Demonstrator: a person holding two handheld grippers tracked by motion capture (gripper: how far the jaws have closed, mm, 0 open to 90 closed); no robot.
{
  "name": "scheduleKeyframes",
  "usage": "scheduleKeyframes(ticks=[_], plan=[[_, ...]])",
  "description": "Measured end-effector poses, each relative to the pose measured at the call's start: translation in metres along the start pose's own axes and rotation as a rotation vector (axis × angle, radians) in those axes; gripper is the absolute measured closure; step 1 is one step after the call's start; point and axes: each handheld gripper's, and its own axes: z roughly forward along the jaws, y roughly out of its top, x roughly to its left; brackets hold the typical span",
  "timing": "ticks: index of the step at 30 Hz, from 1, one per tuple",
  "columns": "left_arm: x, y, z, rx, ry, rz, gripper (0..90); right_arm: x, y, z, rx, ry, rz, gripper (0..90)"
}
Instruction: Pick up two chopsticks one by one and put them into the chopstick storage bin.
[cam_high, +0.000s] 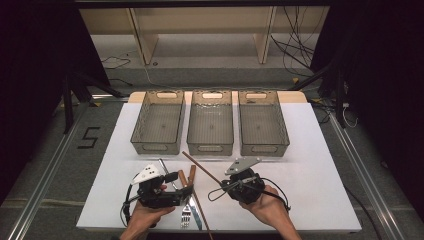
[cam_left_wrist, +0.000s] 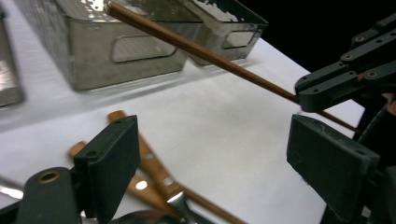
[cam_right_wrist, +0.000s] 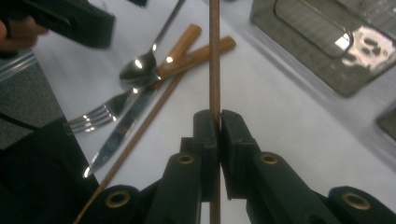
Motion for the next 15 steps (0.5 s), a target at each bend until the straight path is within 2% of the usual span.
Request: scheduleKeyframes(ticks=[3, 6, 13, 15], plan=[[-0.004, 0.006, 0.006, 0.004, -0.037, -0.025, 17.9, 0.006, 0.005, 0.000, -0.049, 0.011, -0.015, 85.9], [-0.007, 0.012, 0.011, 0.010, -0.056, -0.039, 18.9, 0.009, 0.006, -0.001, -0.065, 0.011, -0.024, 85.9], [-0.004, 0.021, 0.017, -0.012, -0.130, -0.170, 26.2, 0.013, 0.007, -0.002, -0.107, 0.018, -0.035, 85.9], [-0.003, 0.023, 0.018, -0.008, -0.129, -0.174, 28.8, 0.015, 0.007, -0.002, -0.114, 0.021, -0.043, 85.9]])
